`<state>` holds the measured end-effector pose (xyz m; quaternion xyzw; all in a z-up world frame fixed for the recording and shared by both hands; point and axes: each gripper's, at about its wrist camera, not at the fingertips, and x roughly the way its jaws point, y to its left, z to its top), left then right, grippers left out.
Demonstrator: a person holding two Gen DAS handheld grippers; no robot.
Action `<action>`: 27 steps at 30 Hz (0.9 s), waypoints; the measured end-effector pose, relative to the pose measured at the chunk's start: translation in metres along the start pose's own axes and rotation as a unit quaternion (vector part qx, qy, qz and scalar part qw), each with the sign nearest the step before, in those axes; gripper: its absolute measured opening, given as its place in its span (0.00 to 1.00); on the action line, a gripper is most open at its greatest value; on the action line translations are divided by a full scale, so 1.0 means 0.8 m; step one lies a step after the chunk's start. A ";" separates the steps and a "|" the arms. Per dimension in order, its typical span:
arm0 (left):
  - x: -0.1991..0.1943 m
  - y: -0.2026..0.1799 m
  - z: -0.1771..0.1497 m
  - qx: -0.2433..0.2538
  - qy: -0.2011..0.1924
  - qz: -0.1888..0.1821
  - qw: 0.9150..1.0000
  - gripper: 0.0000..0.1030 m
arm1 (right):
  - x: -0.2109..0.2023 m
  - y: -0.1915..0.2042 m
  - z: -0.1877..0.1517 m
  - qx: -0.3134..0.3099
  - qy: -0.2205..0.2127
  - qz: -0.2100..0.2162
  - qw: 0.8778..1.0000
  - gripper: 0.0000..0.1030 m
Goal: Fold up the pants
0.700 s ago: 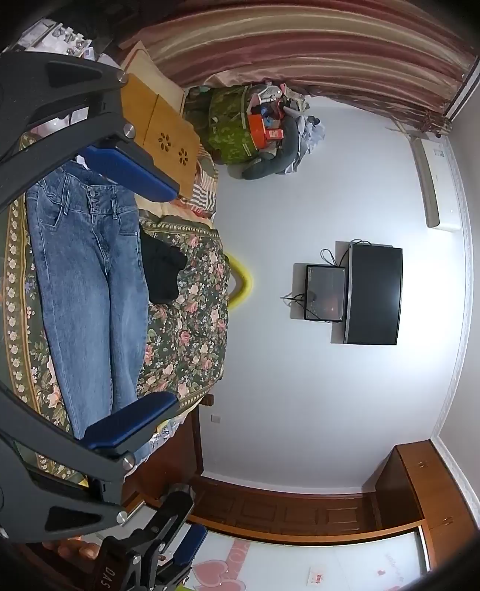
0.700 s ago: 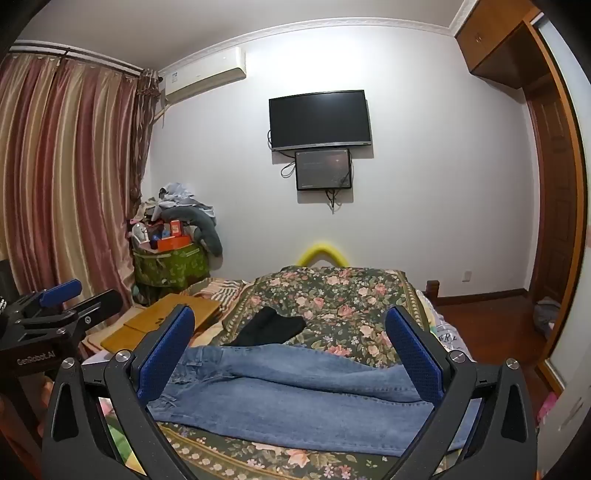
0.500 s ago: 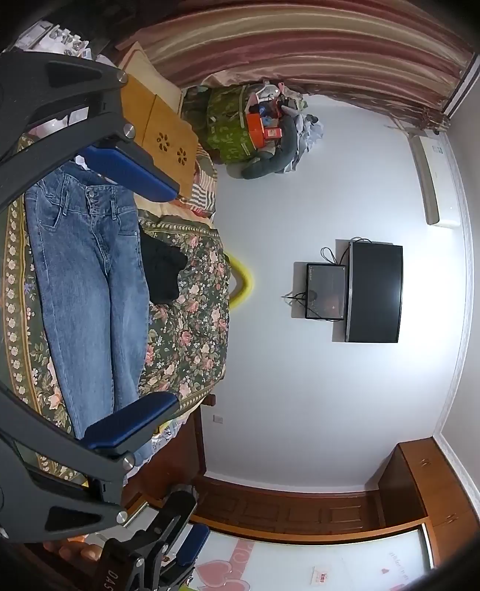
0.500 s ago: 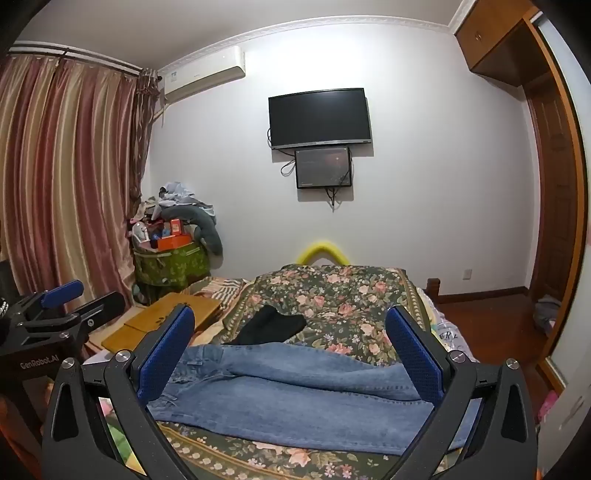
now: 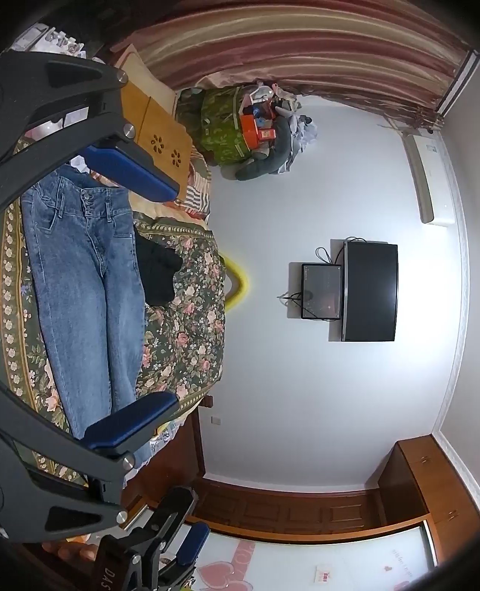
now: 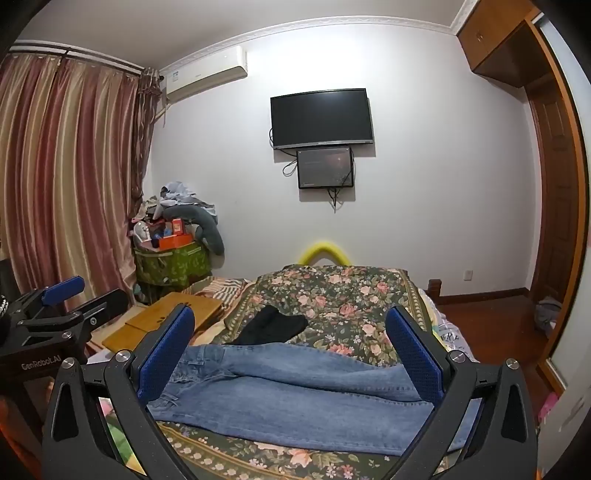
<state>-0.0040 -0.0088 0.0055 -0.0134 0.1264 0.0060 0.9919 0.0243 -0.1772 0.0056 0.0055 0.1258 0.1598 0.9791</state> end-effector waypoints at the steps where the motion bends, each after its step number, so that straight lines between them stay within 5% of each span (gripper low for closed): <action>1: 0.000 -0.001 0.001 0.001 0.000 0.000 1.000 1.00 | 0.000 0.000 0.000 0.000 0.000 -0.001 1.000 1.00; 27: 0.004 -0.004 -0.003 0.001 0.002 -0.002 1.000 1.00 | 0.000 0.001 0.001 0.004 0.004 -0.004 1.000 1.00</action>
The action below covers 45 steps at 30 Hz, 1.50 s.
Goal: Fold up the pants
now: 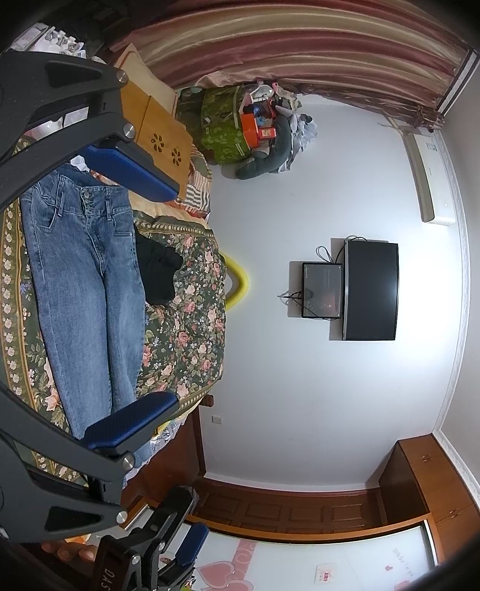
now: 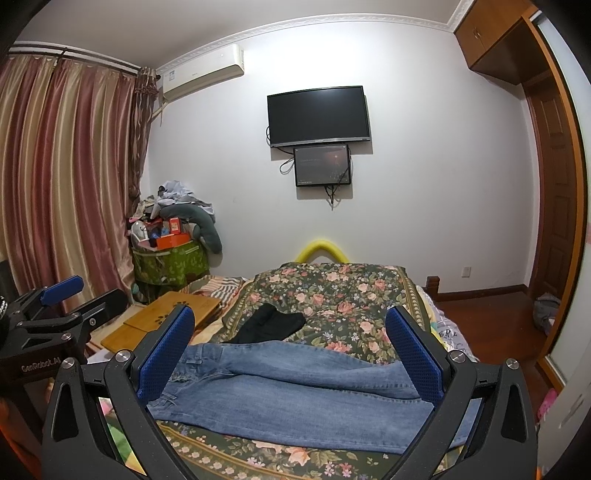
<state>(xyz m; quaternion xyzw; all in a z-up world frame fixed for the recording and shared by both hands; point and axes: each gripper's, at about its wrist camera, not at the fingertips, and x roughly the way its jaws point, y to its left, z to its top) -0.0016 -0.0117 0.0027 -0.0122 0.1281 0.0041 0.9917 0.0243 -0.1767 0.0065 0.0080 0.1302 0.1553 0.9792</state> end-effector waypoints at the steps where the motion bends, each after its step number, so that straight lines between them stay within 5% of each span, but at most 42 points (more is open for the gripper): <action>1: 0.000 0.000 0.000 0.000 0.000 0.001 1.000 1.00 | 0.000 0.000 0.000 0.000 0.000 0.000 1.000 1.00; 45: 0.032 0.015 -0.005 -0.015 0.009 0.009 1.000 1.00 | 0.016 0.000 -0.001 -0.004 0.007 -0.007 1.000 1.00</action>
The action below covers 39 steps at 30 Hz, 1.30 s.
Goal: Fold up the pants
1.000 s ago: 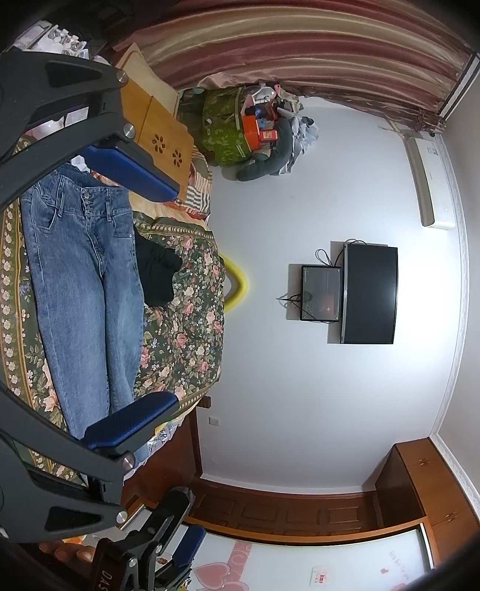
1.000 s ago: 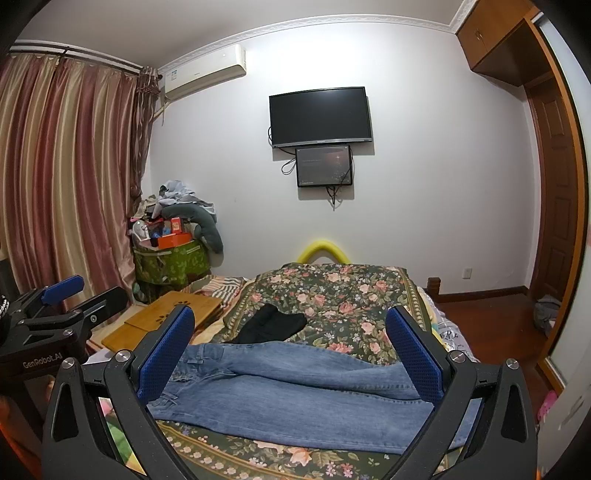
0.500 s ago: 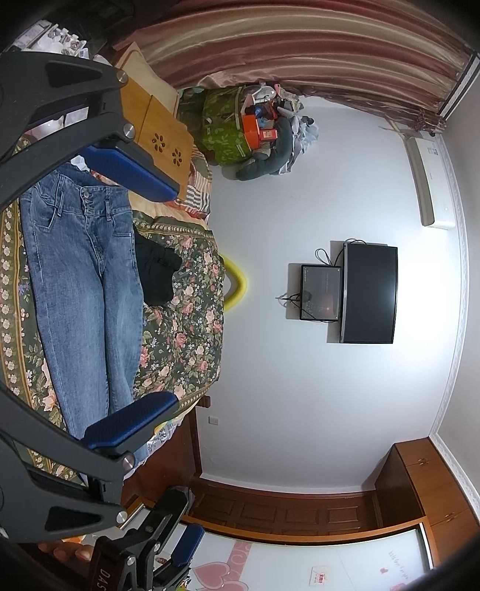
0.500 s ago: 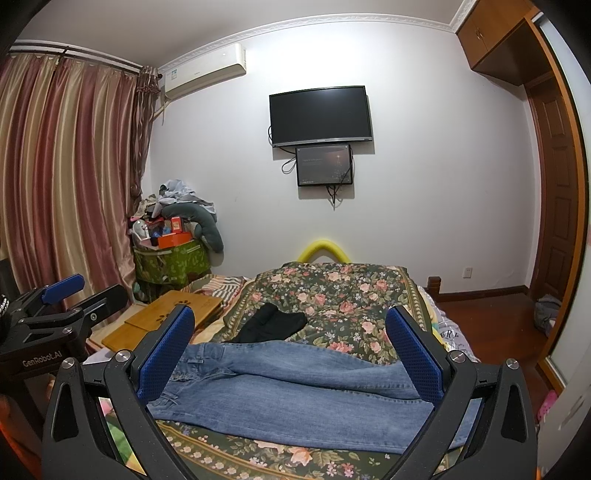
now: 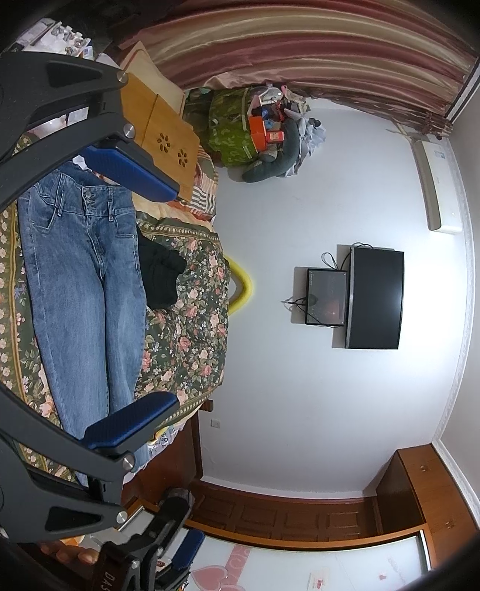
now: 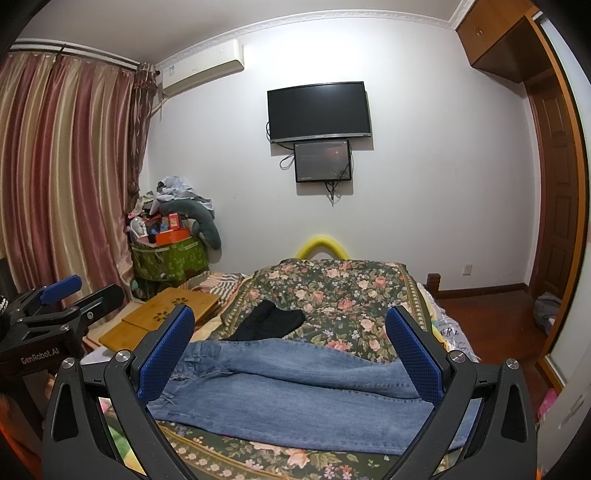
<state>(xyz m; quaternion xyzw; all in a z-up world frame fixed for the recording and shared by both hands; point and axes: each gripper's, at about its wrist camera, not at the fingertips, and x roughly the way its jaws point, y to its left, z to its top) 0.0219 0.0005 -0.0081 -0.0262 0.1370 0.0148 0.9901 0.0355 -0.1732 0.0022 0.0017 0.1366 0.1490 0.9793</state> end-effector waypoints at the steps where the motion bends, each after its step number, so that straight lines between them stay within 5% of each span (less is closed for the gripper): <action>1: 0.009 0.001 0.000 0.000 0.004 0.001 1.000 1.00 | 0.004 -0.002 0.001 0.000 0.000 -0.002 1.000 1.00; 18: 0.236 0.083 0.006 0.004 0.096 0.046 0.994 1.00 | 0.166 -0.037 -0.011 -0.061 0.068 -0.005 0.996 1.00; 25: 0.362 0.156 -0.013 -0.007 0.168 0.056 0.984 1.00 | 0.262 -0.062 -0.041 -0.096 0.146 0.006 0.985 1.00; 31: 0.462 0.207 -0.071 -0.032 0.262 0.077 0.961 1.00 | 0.341 -0.096 -0.081 -0.074 0.231 0.044 0.969 1.00; 37: 0.541 0.232 -0.151 -0.005 0.363 0.107 0.926 1.00 | 0.416 -0.122 -0.122 -0.079 0.301 0.058 0.949 0.98; 39: 0.560 0.241 -0.174 -0.015 0.389 0.099 0.916 0.88 | 0.430 -0.126 -0.131 -0.085 0.318 0.063 0.942 0.97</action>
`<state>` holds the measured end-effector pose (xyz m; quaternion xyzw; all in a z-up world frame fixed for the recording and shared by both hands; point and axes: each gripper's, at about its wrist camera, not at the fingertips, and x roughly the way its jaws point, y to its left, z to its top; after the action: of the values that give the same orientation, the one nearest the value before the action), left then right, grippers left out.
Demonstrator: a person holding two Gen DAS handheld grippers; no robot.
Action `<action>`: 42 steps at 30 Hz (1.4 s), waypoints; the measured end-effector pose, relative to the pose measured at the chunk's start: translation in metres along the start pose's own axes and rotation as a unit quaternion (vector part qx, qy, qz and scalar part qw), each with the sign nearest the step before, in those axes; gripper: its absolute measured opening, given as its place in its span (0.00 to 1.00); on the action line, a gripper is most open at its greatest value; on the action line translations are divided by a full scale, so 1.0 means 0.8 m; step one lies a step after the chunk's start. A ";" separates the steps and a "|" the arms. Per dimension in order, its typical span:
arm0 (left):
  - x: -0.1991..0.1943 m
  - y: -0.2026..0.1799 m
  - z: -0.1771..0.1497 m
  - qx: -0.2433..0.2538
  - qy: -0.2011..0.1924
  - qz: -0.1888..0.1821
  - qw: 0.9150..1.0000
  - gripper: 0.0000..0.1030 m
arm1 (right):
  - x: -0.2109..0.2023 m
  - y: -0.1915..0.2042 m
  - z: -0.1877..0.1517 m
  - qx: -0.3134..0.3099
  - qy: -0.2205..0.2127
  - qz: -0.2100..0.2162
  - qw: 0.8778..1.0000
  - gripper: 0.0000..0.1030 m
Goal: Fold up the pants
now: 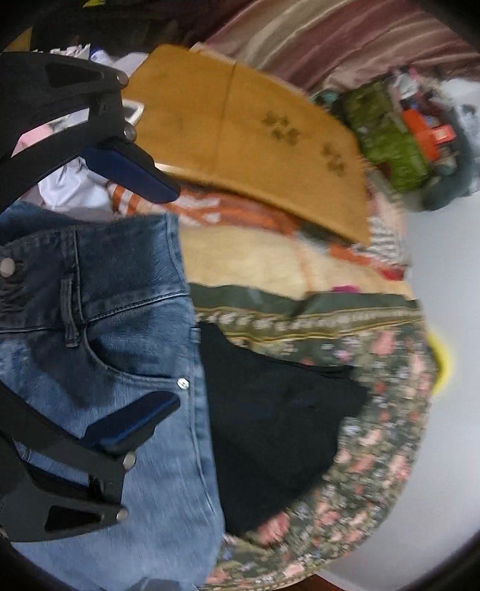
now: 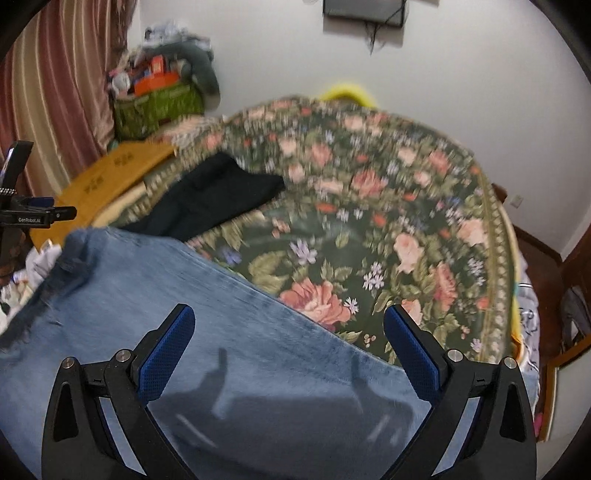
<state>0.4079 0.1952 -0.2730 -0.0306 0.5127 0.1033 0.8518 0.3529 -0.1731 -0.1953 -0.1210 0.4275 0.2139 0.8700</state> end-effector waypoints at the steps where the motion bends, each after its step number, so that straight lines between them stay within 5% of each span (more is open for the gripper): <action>1: 0.012 0.002 -0.002 -0.002 0.016 -0.007 1.000 0.84 | 0.011 -0.004 0.002 -0.004 0.011 0.006 1.000 0.94; 5: 0.053 0.001 -0.010 -0.002 0.070 -0.012 0.997 0.68 | 0.043 -0.012 0.007 -0.013 0.050 0.035 0.998 0.83; 12: 0.065 -0.009 -0.015 0.013 0.074 -0.011 0.997 0.62 | 0.072 -0.006 0.005 -0.014 0.064 0.076 0.995 0.62; 13: 0.063 -0.010 -0.016 0.014 0.072 -0.009 0.997 0.61 | 0.072 -0.006 0.003 -0.007 0.065 0.088 0.994 0.52; 16: 0.057 -0.018 -0.015 0.020 0.066 0.002 0.998 0.34 | 0.069 0.003 -0.003 -0.014 0.067 0.097 0.993 0.34; 17: 0.054 -0.021 -0.014 0.025 0.061 0.038 0.997 0.14 | 0.068 0.007 -0.005 -0.017 0.069 0.098 0.993 0.27; 18: 0.051 -0.020 -0.015 0.019 0.057 0.042 0.997 0.12 | 0.069 0.009 -0.006 -0.016 0.072 0.100 0.992 0.24; 23: 0.024 -0.014 -0.008 -0.006 0.033 0.040 0.999 0.08 | 0.065 0.012 -0.003 -0.022 0.075 0.081 0.994 0.08; 33: -0.081 -0.015 0.020 -0.009 -0.054 0.027 0.998 0.06 | -0.018 0.008 0.034 -0.021 -0.015 0.017 1.000 0.06; 42: -0.154 -0.010 -0.030 -0.009 -0.098 0.020 0.995 0.06 | -0.095 0.038 -0.001 -0.022 -0.050 0.023 0.998 0.06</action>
<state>0.3330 0.1660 -0.1762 -0.0179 0.4264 0.1273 0.8953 0.2966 -0.1675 -0.1361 -0.1198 0.3812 0.2492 0.8822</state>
